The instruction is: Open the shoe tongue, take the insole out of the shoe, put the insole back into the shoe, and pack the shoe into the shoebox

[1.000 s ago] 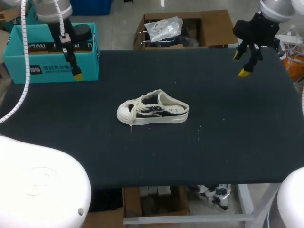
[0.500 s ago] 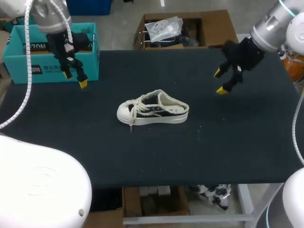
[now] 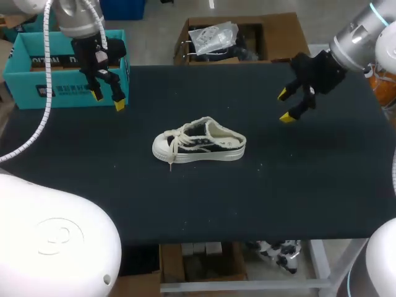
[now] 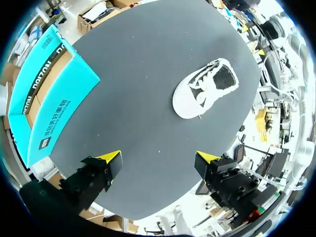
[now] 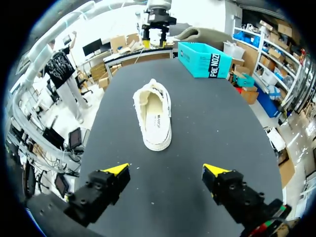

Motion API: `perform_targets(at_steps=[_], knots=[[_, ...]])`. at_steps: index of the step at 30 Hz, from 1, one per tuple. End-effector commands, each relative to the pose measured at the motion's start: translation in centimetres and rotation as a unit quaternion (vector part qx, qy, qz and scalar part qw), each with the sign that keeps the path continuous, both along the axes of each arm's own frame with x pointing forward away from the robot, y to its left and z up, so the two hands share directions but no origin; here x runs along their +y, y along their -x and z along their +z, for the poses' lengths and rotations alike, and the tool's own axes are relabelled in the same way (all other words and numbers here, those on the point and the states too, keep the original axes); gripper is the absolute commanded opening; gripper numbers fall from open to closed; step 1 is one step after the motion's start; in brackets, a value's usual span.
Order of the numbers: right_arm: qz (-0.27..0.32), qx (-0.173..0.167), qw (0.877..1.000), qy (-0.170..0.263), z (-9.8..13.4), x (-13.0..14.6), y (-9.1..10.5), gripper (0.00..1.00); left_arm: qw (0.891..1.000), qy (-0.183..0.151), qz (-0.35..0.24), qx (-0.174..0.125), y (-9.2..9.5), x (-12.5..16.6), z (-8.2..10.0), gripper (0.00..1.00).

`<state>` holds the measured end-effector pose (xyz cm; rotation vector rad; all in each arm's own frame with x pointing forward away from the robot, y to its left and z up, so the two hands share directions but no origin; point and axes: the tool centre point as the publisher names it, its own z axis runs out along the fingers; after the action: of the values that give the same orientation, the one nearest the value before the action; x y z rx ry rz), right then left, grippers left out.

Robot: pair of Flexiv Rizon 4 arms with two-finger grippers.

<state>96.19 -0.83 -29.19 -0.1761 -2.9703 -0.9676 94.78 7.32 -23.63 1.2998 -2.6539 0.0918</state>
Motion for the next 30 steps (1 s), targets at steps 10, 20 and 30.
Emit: perform_targets(at_steps=[10, 20, 30], knots=[[-0.035, -0.024, 0.997, -0.066, -6.7, 5.8, 2.2, 1.00, 0.963, -0.032, 0.265, 0.037, 2.3, -7.1, -0.8, 1.00], [-0.066, -0.037, 0.990, -0.117, -10.8, 8.7, 2.2, 1.00, 0.953, -0.031, 0.301, 0.025, 3.6, -10.1, -1.3, 1.00], [-0.059, -0.031, 0.988, -0.137, -12.2, 9.9, 1.4, 1.00, 0.951, -0.039, 0.307, 0.024, 4.4, -12.4, -1.9, 1.00]])
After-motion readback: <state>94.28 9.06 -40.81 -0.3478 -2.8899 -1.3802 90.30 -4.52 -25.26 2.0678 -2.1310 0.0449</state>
